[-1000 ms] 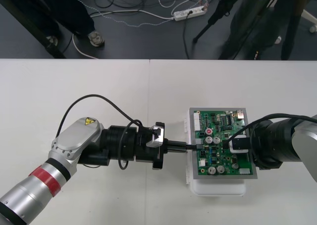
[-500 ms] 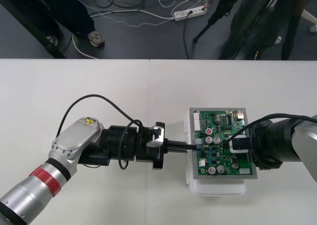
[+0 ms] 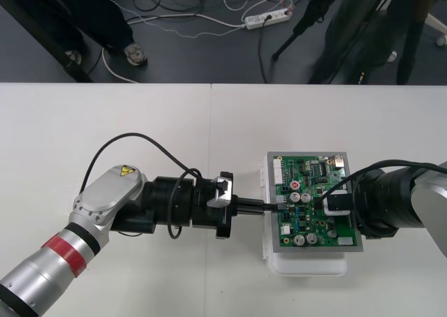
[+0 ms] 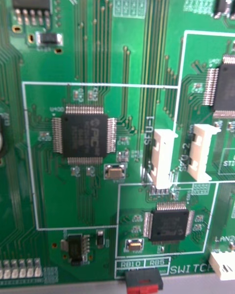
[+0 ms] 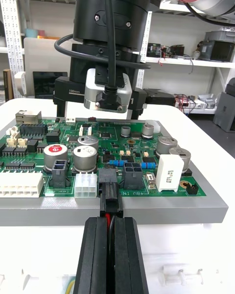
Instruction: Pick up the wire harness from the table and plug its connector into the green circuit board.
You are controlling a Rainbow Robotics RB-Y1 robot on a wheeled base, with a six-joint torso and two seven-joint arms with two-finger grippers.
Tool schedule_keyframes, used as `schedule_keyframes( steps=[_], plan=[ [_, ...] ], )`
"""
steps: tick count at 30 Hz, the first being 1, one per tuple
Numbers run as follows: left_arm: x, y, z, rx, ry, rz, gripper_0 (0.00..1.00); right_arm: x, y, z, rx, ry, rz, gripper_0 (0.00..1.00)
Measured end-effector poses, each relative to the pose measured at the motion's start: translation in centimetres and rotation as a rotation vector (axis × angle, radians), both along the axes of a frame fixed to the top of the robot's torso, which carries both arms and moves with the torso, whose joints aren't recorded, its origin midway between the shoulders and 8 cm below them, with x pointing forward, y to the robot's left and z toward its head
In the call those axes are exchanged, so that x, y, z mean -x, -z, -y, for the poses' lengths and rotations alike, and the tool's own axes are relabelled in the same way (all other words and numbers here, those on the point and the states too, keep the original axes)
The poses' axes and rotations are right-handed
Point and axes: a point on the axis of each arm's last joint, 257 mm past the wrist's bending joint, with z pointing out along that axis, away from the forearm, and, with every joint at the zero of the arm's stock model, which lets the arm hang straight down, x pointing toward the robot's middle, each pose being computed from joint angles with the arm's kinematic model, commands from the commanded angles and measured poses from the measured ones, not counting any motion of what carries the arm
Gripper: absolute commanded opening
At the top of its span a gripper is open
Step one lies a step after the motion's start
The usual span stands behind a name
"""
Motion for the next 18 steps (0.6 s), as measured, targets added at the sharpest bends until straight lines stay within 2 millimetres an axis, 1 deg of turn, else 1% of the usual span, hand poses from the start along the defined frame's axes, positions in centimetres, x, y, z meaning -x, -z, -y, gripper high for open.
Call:
schedule_keyframes(
  steps=[18],
  plan=[
    [0.0, 0.0, 0.01, -0.001, 0.0, 0.001, 0.0, -0.04, 0.0, 0.01, 0.001, 0.002, 0.001, 1.0]
  ],
)
